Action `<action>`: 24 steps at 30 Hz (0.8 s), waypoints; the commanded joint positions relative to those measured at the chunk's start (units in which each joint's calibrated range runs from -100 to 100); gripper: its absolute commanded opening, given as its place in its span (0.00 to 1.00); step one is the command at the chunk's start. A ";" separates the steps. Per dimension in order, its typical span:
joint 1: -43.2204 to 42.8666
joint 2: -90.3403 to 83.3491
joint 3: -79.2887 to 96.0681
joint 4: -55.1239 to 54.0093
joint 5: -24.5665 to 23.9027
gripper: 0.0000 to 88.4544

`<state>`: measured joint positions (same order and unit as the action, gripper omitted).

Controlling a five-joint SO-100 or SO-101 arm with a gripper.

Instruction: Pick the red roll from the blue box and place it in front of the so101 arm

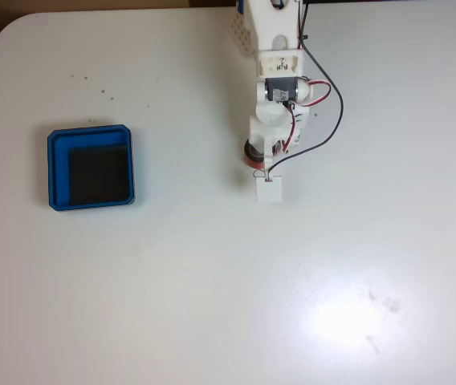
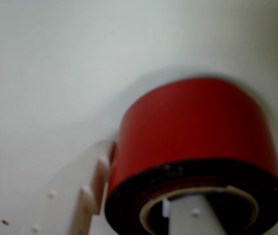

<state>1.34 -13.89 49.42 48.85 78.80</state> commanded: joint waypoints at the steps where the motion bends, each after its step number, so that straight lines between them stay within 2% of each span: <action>1: 0.18 -2.08 0.00 -0.67 -0.35 0.01; 9: 0.57 -2.25 -0.09 -0.75 -0.17 0.09; 14: 0.67 -2.84 -0.36 -0.75 0.00 0.10; 24: 0.86 -17.72 0.09 -0.75 0.09 0.10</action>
<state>1.34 -27.10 49.51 48.85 78.80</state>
